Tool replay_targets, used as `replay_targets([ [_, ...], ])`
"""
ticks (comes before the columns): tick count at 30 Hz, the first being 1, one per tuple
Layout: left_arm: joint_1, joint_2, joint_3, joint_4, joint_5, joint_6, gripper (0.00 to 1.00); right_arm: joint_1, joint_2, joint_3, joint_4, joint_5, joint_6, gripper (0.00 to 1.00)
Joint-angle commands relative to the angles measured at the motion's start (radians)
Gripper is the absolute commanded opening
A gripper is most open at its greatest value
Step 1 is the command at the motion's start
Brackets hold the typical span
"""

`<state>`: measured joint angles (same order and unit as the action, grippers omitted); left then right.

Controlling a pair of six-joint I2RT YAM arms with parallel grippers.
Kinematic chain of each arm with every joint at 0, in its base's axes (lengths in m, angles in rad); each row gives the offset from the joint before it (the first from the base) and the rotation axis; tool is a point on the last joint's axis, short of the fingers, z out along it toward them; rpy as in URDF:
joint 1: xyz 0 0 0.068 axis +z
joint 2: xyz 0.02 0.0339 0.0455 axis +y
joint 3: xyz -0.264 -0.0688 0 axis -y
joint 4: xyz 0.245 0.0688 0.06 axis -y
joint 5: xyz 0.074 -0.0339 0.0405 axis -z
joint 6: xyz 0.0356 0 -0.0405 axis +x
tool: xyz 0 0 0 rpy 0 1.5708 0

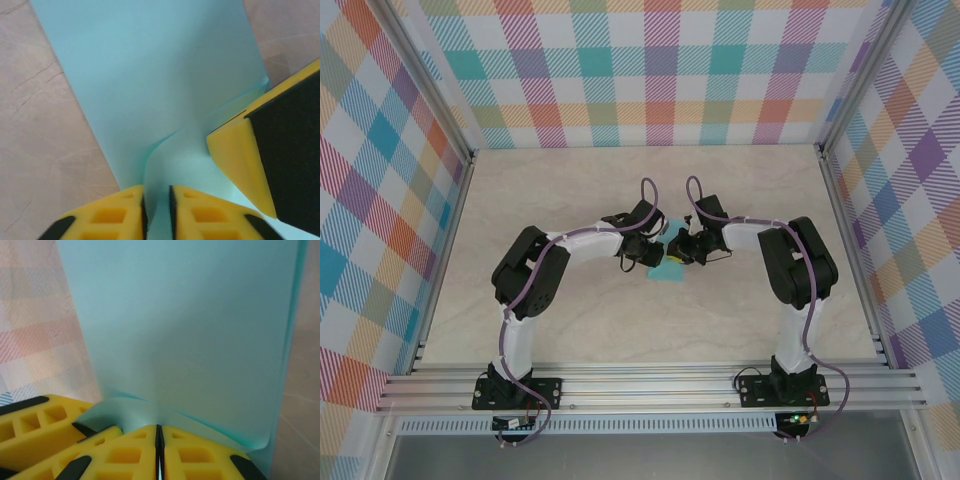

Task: Fold a paper plane with a square sheet of paper (fold left side to right side)
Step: Fold the triangle a second time at the center of the table.

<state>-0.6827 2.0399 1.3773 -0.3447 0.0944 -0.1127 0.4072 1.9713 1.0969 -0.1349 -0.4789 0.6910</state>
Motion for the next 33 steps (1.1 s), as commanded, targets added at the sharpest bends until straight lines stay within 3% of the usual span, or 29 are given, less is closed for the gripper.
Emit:
replay_targets([
  [1,0.014,-0.105,-0.003,-0.056,-0.01,0.005,0.28,0.004,0.051,-0.049,-0.067,0.07,-0.029,0.09],
  [3,0.015,-0.155,-0.008,-0.073,-0.018,0.008,0.37,0.004,0.054,-0.05,-0.066,0.071,-0.029,0.09],
  [6,0.015,-0.22,-0.033,-0.081,-0.007,0.007,0.42,0.004,0.055,-0.046,-0.067,0.069,-0.028,0.09],
  [13,0.011,-0.237,-0.126,0.013,0.257,-0.054,0.4,0.004,0.055,-0.046,-0.064,0.064,-0.028,0.09],
  [17,0.008,-0.178,-0.128,0.047,0.334,-0.085,0.37,0.004,0.057,-0.043,-0.065,0.062,-0.03,0.09],
  [33,0.009,-0.082,-0.168,0.053,0.244,-0.096,0.32,0.004,0.057,-0.045,-0.067,0.057,-0.032,0.09],
])
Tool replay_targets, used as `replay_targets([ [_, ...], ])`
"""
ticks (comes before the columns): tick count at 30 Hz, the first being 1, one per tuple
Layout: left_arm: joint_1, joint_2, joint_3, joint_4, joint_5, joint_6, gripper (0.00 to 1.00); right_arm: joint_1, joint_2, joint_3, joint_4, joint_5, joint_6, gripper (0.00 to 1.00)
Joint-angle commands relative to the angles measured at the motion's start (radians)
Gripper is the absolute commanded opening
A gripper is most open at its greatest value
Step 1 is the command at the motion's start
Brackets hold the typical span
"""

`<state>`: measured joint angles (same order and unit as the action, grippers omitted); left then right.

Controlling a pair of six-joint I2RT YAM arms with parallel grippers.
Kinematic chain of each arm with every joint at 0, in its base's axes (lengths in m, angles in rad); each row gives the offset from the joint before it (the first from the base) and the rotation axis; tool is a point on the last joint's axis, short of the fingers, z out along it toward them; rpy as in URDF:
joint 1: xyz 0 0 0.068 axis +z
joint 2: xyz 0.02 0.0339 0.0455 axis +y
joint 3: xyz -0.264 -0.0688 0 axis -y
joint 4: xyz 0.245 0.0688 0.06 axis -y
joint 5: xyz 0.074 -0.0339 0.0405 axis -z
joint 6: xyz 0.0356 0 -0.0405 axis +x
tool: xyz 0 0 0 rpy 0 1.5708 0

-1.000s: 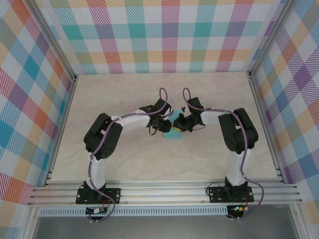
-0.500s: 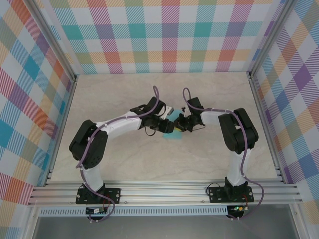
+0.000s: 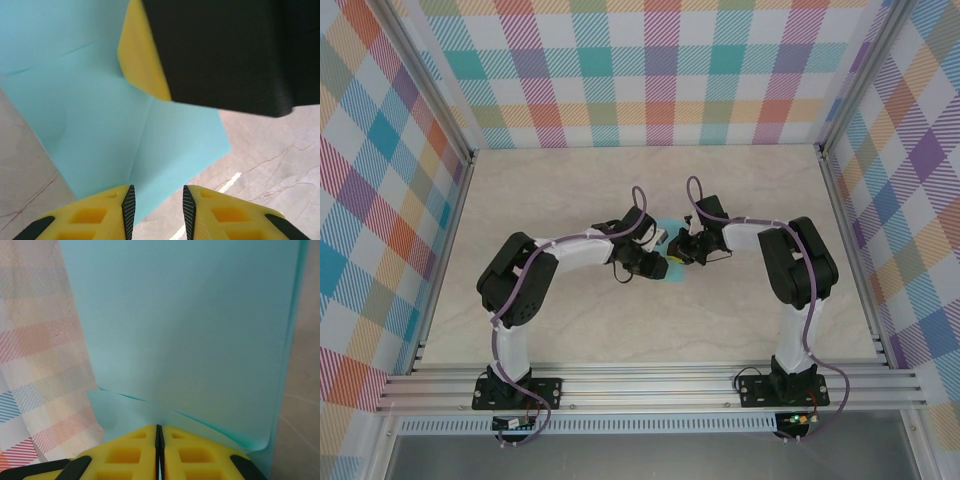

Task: Fold a paper plane with a square sheet of paper (fold left side to right side)
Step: Fold the triangle a second time at the center of the table.

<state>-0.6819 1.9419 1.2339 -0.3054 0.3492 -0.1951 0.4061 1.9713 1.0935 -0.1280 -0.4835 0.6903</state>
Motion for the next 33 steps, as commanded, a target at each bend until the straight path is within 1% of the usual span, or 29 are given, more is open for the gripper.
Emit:
replay_targets([
  [1,0.008,0.017,-0.031,0.016,-0.012,-0.016,0.32,0.005,0.057,-0.041,-0.075,0.062,-0.032,0.09],
  [10,0.008,0.009,-0.096,0.019,-0.025,-0.025,0.28,0.005,0.06,-0.037,-0.085,0.067,-0.035,0.1],
  [15,0.01,-0.045,-0.173,0.02,-0.058,-0.032,0.26,0.005,0.058,-0.035,-0.088,0.065,-0.038,0.1],
  [22,0.018,-0.105,-0.266,0.019,-0.062,-0.056,0.25,0.005,0.059,-0.034,-0.085,0.06,-0.037,0.1],
  [27,0.025,-0.155,-0.253,0.013,-0.051,-0.057,0.24,0.005,0.059,-0.032,-0.088,0.054,-0.039,0.1],
  [32,0.032,-0.179,-0.198,0.02,0.021,-0.071,0.26,0.005,0.058,-0.03,-0.086,0.052,-0.04,0.1],
  [33,0.032,-0.172,-0.184,0.055,0.035,-0.075,0.26,0.005,0.058,-0.029,-0.086,0.051,-0.04,0.1],
])
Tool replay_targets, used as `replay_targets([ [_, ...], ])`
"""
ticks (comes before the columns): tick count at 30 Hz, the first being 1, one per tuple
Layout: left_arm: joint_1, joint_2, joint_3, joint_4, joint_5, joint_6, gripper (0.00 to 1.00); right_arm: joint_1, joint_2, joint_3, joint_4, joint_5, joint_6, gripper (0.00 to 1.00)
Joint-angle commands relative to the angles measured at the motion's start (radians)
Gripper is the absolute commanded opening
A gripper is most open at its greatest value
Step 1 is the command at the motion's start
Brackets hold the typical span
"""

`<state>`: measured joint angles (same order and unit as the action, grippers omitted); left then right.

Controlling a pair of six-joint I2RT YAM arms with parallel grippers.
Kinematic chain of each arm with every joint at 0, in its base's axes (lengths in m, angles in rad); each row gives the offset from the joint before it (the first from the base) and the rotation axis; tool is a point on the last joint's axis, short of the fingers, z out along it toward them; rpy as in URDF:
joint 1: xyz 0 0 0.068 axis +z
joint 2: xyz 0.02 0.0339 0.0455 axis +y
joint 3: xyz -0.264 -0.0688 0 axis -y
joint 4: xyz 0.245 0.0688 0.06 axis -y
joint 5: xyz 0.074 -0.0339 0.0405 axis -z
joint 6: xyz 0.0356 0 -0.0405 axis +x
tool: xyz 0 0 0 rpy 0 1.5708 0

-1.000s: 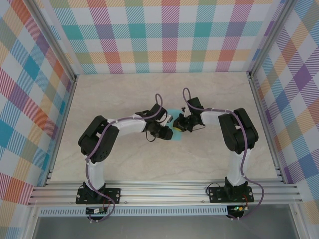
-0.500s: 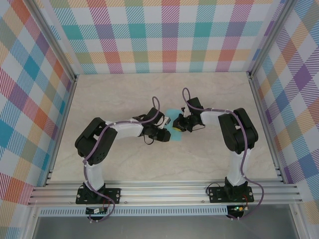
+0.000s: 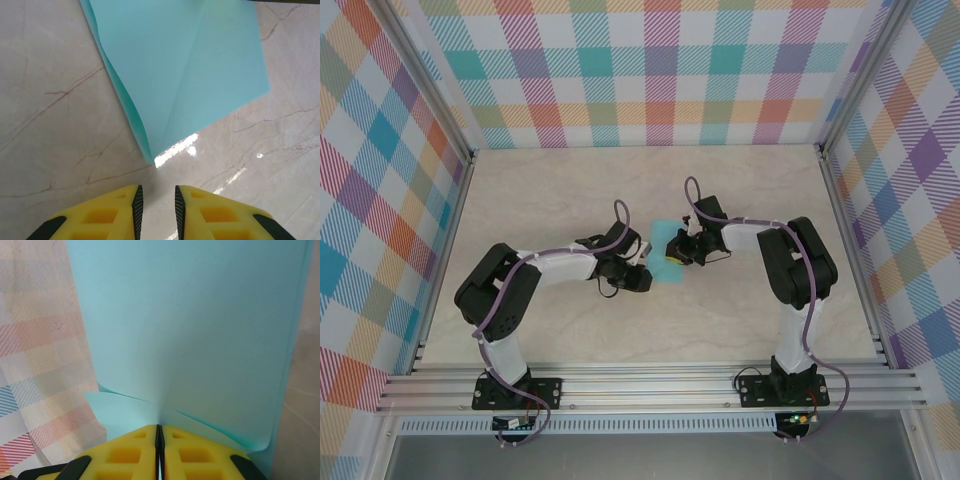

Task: Fold a paper plane with a square sheet of paper (fold left side to right side)
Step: Fold the triangle a second time at the center of the table.

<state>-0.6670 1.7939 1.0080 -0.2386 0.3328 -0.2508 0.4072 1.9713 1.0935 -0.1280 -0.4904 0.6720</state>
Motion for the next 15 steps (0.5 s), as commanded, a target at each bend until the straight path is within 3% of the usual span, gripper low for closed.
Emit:
replay_targets([
  [1,0.018,-0.011,0.058,-0.004,0.066,-0.023,0.26,0.004,0.058,-0.03,-0.086,0.056,-0.021,0.1],
  [15,0.023,0.153,0.153,0.014,0.04,-0.022,0.26,0.004,0.048,-0.034,-0.087,0.052,-0.024,0.09],
])
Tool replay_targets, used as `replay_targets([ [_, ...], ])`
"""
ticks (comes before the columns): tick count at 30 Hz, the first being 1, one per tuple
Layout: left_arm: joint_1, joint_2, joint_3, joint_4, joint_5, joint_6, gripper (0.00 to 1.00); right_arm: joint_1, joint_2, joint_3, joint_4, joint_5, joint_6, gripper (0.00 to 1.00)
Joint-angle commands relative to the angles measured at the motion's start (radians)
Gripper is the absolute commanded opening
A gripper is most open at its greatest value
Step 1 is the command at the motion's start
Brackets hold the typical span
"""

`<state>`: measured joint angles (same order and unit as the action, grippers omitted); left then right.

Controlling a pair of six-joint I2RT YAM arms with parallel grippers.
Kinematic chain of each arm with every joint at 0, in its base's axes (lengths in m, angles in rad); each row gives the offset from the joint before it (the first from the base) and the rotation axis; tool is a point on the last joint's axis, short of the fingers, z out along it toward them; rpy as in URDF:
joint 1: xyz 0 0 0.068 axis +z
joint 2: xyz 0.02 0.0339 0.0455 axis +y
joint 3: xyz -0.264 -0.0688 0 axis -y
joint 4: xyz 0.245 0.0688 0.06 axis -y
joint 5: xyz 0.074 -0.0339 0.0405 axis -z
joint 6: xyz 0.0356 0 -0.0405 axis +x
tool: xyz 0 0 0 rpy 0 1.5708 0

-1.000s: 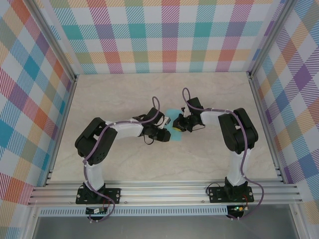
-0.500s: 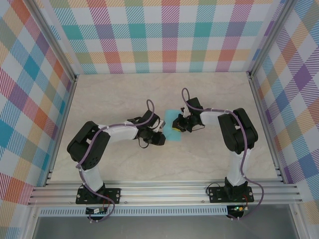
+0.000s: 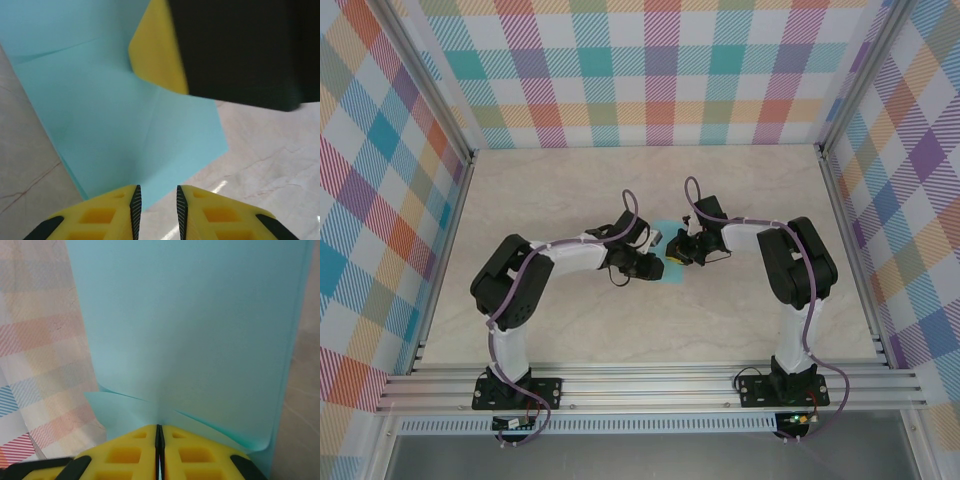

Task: Fold a paper plane with a square sheet of paper (fold left side to right side)
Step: Fold the triangle a second time at the center of the table.

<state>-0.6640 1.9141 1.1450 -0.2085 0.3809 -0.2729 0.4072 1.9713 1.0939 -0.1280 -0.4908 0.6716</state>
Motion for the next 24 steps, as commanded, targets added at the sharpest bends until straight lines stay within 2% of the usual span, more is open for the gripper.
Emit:
replay_targets([
  [1,0.02,0.041,0.012,-0.023,-0.02,0.002,0.26,0.004,0.042,-0.037,-0.08,0.045,-0.023,0.1],
  [4,0.02,0.043,-0.016,-0.033,-0.044,0.007,0.22,0.002,0.007,-0.042,-0.042,-0.003,-0.038,0.09],
  [6,0.02,0.038,-0.038,-0.036,-0.06,0.011,0.19,0.001,-0.025,-0.035,-0.04,-0.024,-0.056,0.04],
  [10,0.02,0.029,-0.063,-0.048,-0.08,0.018,0.17,-0.001,-0.086,-0.007,-0.115,-0.028,-0.124,0.0],
  [13,0.019,0.026,-0.071,-0.049,-0.083,0.021,0.15,0.005,-0.106,-0.002,-0.147,-0.084,-0.166,0.0],
  [24,0.018,0.027,-0.079,-0.053,-0.094,0.027,0.13,0.079,-0.034,0.039,-0.177,-0.085,-0.167,0.0],
])
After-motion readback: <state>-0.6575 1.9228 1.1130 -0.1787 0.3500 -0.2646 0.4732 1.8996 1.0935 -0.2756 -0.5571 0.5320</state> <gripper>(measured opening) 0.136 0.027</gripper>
